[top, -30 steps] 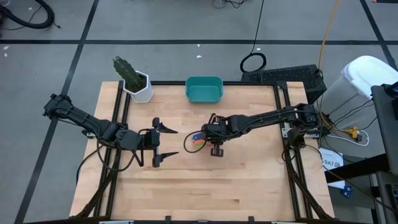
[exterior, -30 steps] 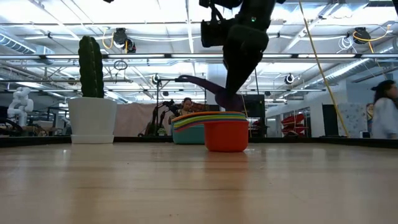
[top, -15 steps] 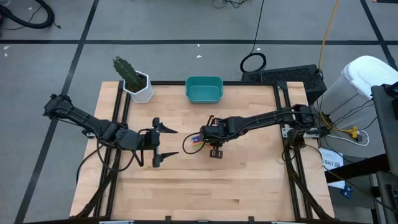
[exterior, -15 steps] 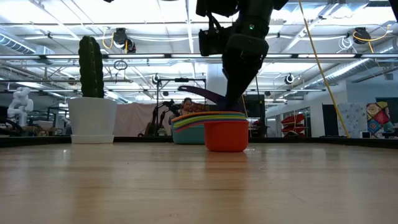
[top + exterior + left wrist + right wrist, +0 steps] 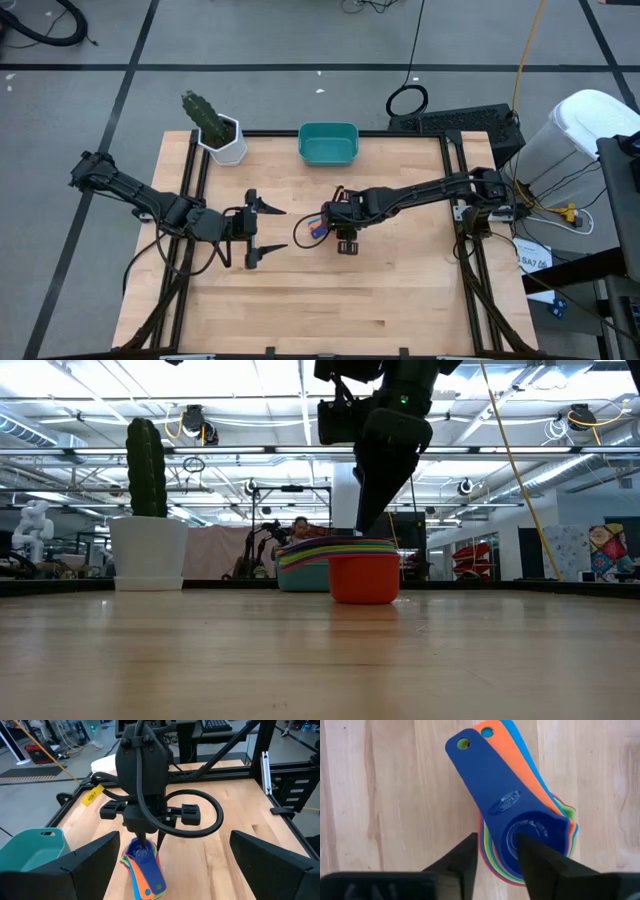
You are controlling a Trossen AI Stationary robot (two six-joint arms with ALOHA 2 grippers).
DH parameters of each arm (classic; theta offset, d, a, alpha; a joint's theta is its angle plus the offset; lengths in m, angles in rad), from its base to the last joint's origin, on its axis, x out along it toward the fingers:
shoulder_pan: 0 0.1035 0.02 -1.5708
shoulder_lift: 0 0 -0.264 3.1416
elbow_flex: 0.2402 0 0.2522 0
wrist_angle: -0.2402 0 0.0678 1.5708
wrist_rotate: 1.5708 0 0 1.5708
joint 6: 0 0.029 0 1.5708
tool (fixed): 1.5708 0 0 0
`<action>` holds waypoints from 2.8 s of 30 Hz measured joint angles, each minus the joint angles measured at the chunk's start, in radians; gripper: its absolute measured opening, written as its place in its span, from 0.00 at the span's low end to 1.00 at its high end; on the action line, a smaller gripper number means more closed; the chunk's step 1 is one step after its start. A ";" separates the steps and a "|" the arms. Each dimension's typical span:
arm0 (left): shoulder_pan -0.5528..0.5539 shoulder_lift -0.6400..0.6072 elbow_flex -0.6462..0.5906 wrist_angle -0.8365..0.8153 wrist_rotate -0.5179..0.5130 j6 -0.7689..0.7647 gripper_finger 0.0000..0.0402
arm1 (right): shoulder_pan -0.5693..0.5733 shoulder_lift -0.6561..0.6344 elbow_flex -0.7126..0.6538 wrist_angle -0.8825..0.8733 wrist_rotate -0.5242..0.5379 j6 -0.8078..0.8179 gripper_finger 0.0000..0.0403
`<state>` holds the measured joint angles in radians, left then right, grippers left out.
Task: Nest measuring cups in basket
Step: Adjust the stacked measuring cups
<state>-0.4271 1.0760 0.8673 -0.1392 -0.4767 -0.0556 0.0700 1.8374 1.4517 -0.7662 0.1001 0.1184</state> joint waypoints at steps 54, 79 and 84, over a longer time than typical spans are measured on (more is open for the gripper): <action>0.269 0.771 0.581 -0.561 0.174 -0.269 0.94 | 0.082 -0.937 -1.009 0.047 0.056 0.727 0.42; 0.338 0.811 0.583 -0.571 0.195 -0.235 0.94 | 0.082 -0.968 -1.039 0.174 0.056 0.619 0.42; 0.349 0.817 0.583 -0.570 0.191 -0.220 0.94 | 0.082 -0.968 -1.039 0.185 0.056 0.618 0.42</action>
<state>-0.0783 1.8925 1.4504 -0.7094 -0.2854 -0.2755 0.1520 0.8692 0.4126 -0.5813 0.1562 0.7366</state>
